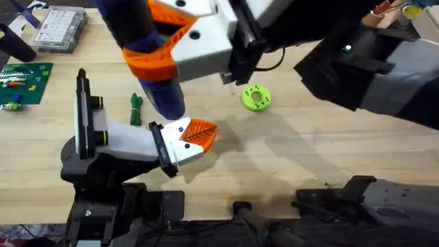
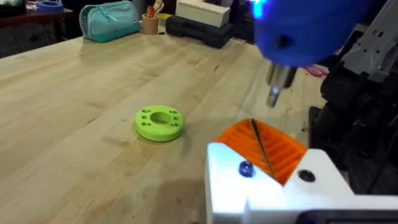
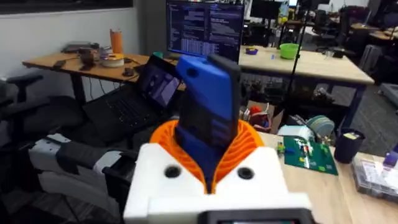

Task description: Pick up the gripper from the table and insert it into the empty holder that is missing its gripper. Then pick up a screw, insert it into the mounting hole, and use the screwdriver to tighten it. Finally, clean up the table by picking up the vegetable and placing it into the bucket.

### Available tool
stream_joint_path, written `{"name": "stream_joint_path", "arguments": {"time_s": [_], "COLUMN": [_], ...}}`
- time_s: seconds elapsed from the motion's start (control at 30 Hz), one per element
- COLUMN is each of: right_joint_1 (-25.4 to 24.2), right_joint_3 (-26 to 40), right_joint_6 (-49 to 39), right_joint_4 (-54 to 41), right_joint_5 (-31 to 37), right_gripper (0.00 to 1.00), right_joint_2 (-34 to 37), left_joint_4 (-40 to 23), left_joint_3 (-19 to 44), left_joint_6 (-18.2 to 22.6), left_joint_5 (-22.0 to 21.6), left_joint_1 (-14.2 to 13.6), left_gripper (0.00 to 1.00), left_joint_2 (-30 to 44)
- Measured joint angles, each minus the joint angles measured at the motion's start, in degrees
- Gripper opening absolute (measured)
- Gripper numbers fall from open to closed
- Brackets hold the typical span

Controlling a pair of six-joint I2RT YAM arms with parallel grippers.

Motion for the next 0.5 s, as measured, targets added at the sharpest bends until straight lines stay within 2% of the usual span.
{"name": "stream_joint_path", "arguments": {"time_s": [0.5], "right_joint_1": [0.2], "right_joint_3": [-0.1], "right_joint_6": [0.0], "right_joint_4": [0.0], "right_joint_5": [0.0], "right_gripper": [0.027], "right_joint_2": [0.7], "left_joint_4": [0.0], "left_joint_3": [0.0], "left_joint_6": [0.0], "left_joint_5": [0.0], "left_joint_1": [0.0], "left_gripper": [0.006], "left_joint_2": [0.0]}}
